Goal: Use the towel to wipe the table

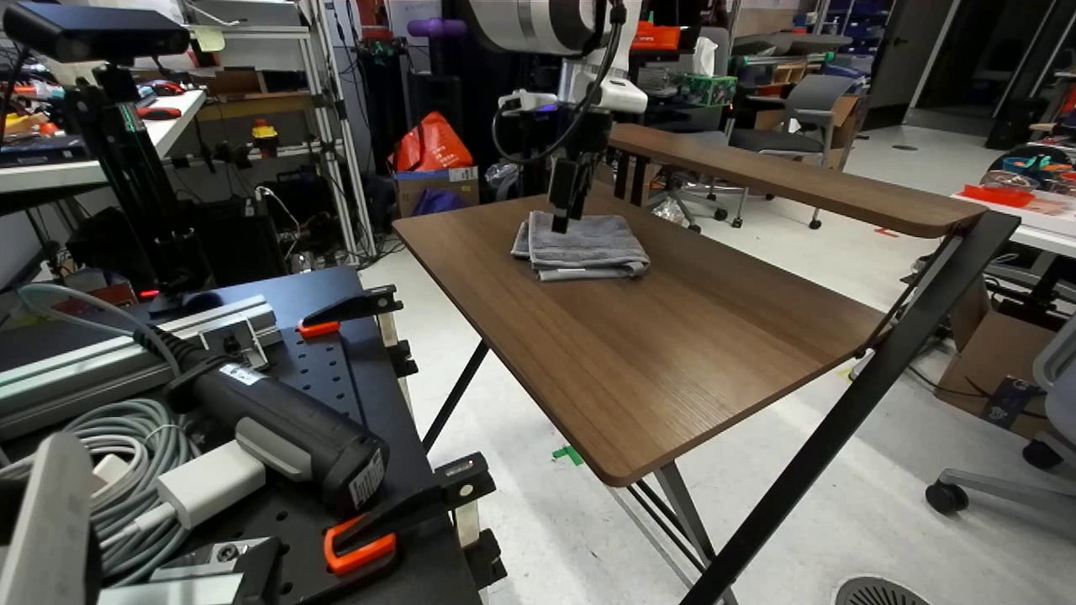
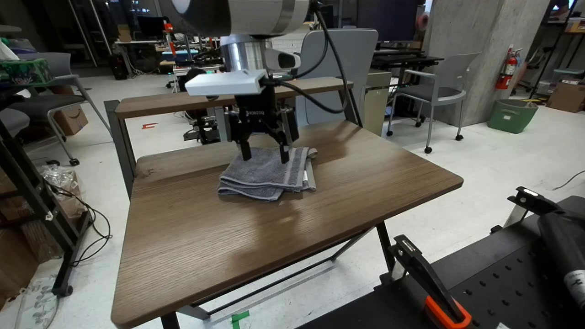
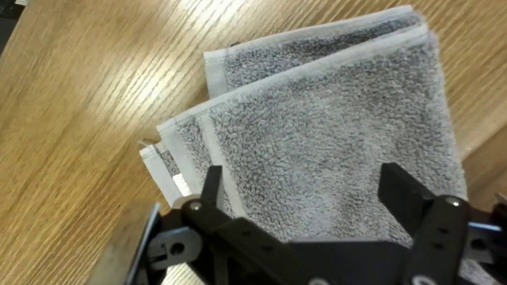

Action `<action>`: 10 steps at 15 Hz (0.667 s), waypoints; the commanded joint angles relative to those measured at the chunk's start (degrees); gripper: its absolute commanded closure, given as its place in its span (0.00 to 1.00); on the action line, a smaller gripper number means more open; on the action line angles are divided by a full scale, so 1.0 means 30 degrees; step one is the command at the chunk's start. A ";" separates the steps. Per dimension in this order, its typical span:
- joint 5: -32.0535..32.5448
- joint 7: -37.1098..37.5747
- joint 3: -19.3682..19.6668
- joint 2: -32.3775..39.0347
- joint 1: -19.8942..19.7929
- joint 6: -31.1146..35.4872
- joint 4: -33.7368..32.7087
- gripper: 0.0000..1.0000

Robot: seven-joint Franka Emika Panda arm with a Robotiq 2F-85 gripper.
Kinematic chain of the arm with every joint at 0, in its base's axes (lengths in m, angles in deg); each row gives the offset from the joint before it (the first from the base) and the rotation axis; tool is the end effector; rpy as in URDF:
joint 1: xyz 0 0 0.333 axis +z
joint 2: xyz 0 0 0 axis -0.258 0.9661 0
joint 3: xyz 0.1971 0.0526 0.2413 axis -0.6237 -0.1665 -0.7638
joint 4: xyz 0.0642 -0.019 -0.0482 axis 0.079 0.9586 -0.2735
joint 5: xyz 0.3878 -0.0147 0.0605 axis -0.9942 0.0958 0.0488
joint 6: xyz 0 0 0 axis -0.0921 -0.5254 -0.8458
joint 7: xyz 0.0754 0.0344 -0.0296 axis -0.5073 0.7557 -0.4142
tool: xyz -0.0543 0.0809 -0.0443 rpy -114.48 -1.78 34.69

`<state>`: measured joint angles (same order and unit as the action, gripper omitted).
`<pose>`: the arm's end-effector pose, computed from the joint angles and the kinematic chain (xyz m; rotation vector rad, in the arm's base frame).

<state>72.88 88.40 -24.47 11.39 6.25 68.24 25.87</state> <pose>0.6616 0.2507 0.1446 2.8124 -1.1513 -0.1700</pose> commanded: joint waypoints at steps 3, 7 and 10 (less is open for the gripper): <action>0.0240 -0.0460 0.0149 0.1611 -0.0386 0.0858 -0.0786 0.00; 0.0133 -0.0258 0.0633 0.1634 -0.0923 0.1098 -0.0377 0.00; 0.0052 0.0040 0.1220 0.1281 -0.1637 0.1404 0.0277 0.00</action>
<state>72.87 87.96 -22.15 15.27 3.33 70.59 25.25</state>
